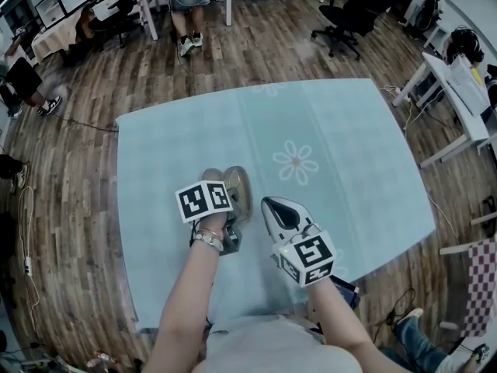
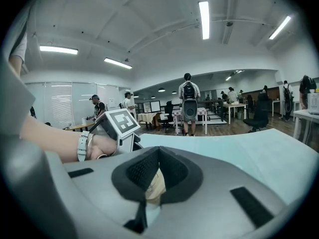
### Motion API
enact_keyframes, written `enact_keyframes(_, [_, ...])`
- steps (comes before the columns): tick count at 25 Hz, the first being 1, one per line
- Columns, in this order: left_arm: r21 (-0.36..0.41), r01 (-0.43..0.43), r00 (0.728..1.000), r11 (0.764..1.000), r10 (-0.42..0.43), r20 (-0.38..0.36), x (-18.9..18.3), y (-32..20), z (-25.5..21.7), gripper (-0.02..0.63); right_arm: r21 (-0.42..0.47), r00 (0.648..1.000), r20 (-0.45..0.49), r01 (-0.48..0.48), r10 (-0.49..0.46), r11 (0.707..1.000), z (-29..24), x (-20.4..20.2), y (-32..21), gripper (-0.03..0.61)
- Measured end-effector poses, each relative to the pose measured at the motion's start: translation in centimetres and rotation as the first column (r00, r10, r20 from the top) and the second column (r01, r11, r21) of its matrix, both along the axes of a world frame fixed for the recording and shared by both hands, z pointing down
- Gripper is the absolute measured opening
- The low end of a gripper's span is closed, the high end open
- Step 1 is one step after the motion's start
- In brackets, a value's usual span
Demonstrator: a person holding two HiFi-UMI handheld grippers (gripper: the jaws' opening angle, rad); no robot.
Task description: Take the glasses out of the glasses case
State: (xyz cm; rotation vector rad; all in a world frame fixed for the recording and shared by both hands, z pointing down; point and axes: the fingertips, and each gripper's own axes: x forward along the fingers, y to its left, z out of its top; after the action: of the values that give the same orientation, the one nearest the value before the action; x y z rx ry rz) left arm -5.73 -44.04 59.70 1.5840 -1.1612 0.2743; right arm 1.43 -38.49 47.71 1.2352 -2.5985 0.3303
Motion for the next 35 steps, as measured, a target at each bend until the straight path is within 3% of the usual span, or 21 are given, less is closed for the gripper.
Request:
enact_keyframes(12, [0.115,0.019,1.000,0.993,-0.018,-0.006,-0.2,1.8,-4.2,0.032,0.047,0.999,0.034,-0.019,0.018,0.999,-2.6,0.3,2.2,0.006])
enact_keyframes(20, [0.159,-0.008,1.000,0.987,0.004,0.026,0.2,3.5,-5.4,0.032,0.072,0.999,0.044,0.019,-0.023,0.997,-3.5,-0.2,4.3,0.006])
enact_keyframes(35, [0.314,-0.044,0.997,0.948,0.024,0.067,0.9,6.5,-8.8,0.032,0.142,0.995,0.063,0.066,-0.075,0.988,-6.0,-0.3,7.4,0.006])
